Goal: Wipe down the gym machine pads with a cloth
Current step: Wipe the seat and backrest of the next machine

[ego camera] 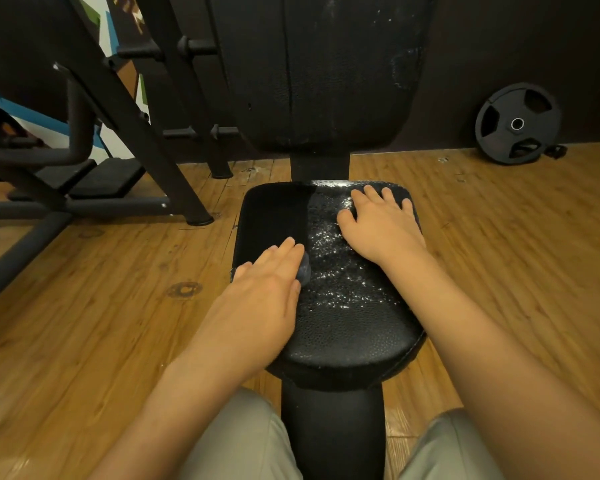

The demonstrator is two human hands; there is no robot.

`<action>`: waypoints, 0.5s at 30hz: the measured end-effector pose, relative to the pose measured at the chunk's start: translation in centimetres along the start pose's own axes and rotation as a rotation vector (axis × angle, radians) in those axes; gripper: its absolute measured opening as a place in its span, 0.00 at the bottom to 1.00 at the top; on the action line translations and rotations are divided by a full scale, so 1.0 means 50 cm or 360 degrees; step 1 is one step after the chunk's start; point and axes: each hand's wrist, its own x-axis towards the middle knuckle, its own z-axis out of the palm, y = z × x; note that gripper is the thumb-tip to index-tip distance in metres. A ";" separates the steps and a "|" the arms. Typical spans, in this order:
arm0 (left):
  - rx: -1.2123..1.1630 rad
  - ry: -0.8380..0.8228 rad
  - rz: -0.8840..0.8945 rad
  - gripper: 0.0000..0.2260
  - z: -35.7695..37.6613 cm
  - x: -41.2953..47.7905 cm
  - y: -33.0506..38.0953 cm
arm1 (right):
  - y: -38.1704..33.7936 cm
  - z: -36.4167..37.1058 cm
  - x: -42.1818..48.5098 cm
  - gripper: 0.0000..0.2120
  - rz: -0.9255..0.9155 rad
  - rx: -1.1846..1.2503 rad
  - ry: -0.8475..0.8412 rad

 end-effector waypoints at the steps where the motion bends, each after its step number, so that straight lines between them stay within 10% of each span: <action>1: -0.0003 0.0004 -0.0013 0.24 0.001 -0.001 0.001 | 0.001 0.000 0.001 0.29 0.0001 0.0000 0.0006; 15: 0.0028 0.0083 -0.0180 0.25 0.023 -0.046 0.043 | 0.002 -0.001 -0.002 0.29 0.0008 -0.0001 0.0018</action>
